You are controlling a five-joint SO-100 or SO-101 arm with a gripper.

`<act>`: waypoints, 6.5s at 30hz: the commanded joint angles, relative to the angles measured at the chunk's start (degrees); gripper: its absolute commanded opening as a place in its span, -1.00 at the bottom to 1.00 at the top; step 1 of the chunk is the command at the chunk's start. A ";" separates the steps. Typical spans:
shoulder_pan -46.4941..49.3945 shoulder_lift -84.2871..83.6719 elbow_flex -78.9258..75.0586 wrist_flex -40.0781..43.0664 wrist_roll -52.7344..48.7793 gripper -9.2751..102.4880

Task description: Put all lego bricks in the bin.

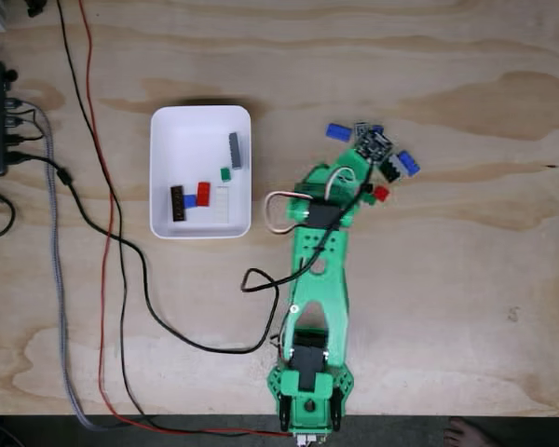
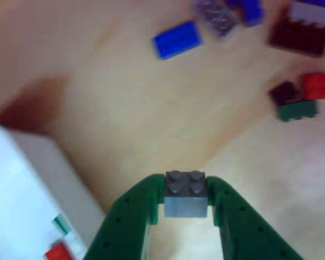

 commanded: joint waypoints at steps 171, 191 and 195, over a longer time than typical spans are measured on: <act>-23.03 -5.54 -16.44 1.41 -3.43 -0.83; 8.70 0.35 4.66 -12.22 -18.54 -0.37; 20.13 -0.09 29.44 -40.69 -34.45 -0.38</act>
